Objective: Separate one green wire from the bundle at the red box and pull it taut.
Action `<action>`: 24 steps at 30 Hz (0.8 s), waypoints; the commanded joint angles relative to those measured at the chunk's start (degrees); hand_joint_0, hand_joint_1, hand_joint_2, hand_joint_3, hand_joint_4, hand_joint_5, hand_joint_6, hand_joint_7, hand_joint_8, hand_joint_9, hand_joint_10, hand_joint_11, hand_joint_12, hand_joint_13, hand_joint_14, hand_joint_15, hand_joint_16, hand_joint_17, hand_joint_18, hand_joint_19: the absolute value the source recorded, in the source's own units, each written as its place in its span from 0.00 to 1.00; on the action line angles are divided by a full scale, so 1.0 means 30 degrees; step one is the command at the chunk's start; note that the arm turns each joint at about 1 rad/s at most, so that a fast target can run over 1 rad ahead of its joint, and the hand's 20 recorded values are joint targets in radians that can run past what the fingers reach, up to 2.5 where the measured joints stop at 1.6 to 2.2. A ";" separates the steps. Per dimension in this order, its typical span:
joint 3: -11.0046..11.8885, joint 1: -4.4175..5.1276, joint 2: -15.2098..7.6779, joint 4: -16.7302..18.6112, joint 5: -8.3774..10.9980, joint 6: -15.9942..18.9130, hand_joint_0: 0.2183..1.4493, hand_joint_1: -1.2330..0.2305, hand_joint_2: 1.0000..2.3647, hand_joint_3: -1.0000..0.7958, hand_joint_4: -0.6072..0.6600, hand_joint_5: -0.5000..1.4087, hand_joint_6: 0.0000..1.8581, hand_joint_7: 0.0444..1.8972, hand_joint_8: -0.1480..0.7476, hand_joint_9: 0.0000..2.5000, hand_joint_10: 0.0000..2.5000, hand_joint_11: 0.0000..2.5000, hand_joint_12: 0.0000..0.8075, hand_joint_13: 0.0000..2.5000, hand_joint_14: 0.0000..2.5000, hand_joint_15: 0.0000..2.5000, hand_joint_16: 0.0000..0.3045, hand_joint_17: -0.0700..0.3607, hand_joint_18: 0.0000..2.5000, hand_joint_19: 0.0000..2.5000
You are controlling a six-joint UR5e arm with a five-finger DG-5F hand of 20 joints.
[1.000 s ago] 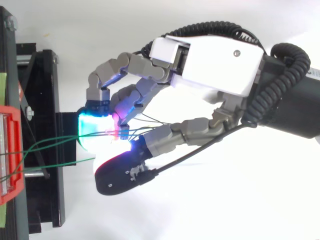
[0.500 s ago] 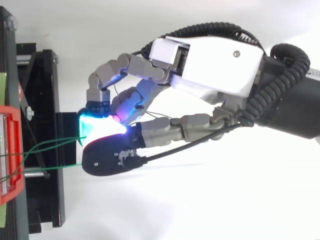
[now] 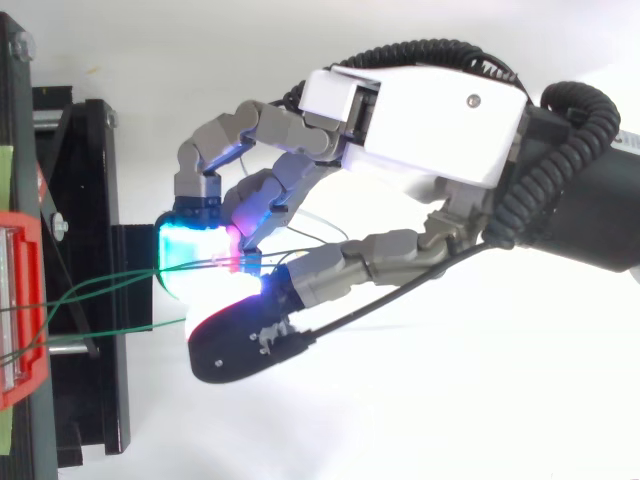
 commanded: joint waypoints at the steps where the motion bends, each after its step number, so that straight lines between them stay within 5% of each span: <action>1: 0.0006 -0.0004 -0.0029 0.0000 -0.0002 0.0000 0.24 0.38 0.00 0.28 0.60 0.18 0.48 0.51 0.49 0.41 0.01 0.31 0.45 0.30 0.01 0.18 0.19 0.47 0.29 0.25; 6: 0.0006 -0.0004 0.0000 0.0000 0.0027 0.0000 0.29 0.52 0.00 0.31 0.59 0.18 0.48 0.53 0.48 0.42 0.01 0.31 0.45 0.30 0.01 0.19 0.18 0.46 0.29 0.26; 14: 0.0006 -0.0004 0.0000 0.0000 0.0085 0.0000 0.31 0.35 0.01 0.43 0.59 0.18 0.48 0.55 0.48 0.41 0.01 0.31 0.44 0.30 0.01 0.19 0.18 0.46 0.29 0.26; 24: 0.0006 -0.0004 0.0000 0.0000 0.0056 0.0000 0.34 0.29 0.01 0.35 0.58 0.18 0.48 0.52 0.47 0.40 0.01 0.31 0.43 0.29 0.01 0.18 0.18 0.45 0.29 0.25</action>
